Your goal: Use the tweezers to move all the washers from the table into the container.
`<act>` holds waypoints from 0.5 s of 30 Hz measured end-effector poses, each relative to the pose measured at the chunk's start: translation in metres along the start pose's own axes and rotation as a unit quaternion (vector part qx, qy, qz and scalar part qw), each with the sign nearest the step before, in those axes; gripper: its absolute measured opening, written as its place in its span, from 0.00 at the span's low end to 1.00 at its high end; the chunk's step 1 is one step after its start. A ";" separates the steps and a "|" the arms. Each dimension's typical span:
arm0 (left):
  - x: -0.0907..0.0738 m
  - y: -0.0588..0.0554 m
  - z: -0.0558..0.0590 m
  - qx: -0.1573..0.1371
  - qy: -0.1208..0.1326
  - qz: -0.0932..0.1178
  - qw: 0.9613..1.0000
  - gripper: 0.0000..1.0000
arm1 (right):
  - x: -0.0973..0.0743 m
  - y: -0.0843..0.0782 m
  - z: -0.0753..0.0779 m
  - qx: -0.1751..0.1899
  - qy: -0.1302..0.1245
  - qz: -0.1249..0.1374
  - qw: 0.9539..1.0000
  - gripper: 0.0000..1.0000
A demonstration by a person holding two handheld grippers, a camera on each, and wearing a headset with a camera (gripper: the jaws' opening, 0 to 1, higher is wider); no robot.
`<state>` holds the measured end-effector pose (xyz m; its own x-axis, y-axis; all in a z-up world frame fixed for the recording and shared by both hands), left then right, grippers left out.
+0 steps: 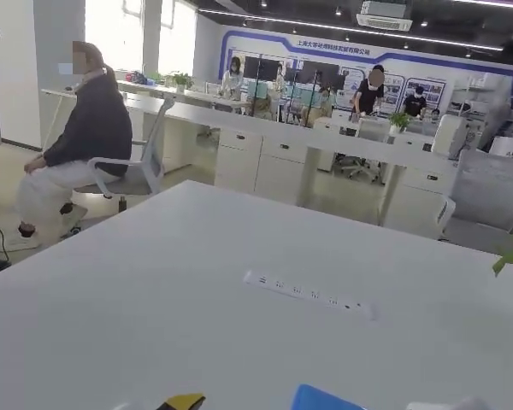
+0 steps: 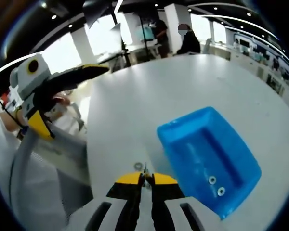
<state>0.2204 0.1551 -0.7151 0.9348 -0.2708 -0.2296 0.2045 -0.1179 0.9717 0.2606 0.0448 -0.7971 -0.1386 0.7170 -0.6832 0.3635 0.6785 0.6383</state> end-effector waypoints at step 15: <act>-0.001 0.001 -0.001 -0.002 0.003 0.002 1.000 0.86 | 0.009 0.001 -0.019 -0.111 -0.005 -0.053 0.992 0.03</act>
<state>0.2200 0.1566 -0.7142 0.9374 -0.2654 -0.2254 0.2017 -0.1137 0.9728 0.2426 0.0555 -0.7961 -0.1550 0.6385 -0.7539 0.1356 0.7696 0.6239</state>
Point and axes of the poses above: the centre of the closed fingertips' face, and the gripper's own axes: x roughly forward along the fingers, z roughly to its right, y roughly out of its top, the point moved 3 cm from there along -x, roughly backward along the fingers, and after that the axes turned 13 degrees about y, right-handed, at the moved point
